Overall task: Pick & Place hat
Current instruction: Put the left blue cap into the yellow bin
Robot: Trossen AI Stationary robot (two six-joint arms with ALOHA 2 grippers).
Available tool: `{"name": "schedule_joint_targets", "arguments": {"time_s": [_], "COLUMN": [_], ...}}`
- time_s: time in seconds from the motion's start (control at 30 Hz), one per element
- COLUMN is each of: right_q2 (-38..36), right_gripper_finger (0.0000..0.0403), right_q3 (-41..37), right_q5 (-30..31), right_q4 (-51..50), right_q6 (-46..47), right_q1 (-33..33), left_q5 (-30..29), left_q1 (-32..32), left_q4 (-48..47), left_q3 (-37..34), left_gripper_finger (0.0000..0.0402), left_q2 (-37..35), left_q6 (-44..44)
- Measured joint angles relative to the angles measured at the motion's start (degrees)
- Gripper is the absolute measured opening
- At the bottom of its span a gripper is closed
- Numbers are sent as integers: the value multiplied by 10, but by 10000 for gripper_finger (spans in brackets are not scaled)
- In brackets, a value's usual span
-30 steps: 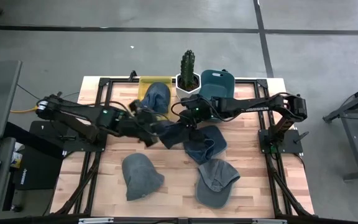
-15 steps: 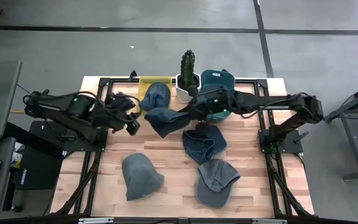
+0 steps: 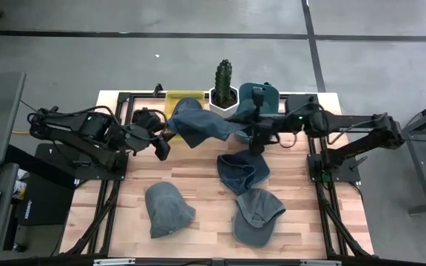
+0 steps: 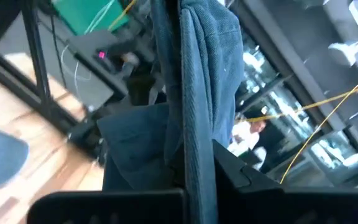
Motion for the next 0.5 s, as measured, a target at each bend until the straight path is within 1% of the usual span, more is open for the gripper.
{"name": "schedule_joint_targets", "arguments": {"time_s": [0.1,0.23,0.3,0.5], "right_q2": [-13,-24,-30,-49], "right_gripper_finger": [13,13,13,13], "right_q3": [0,0,0,0], "right_q5": [0,4,4,4], "right_q4": [0,7,13,39], "right_q6": [-12,-32,-44,-64], "right_q1": [0,4,8,18], "left_q5": [23,60,76,95], "left_q1": [0,0,0,0], "left_q4": [64,175,215,263], "left_q3": [0,0,0,0], "left_gripper_finger": [174,174,174,174], "left_q2": [-1,-1,-1,-1], "left_q6": [44,124,147,172]}}
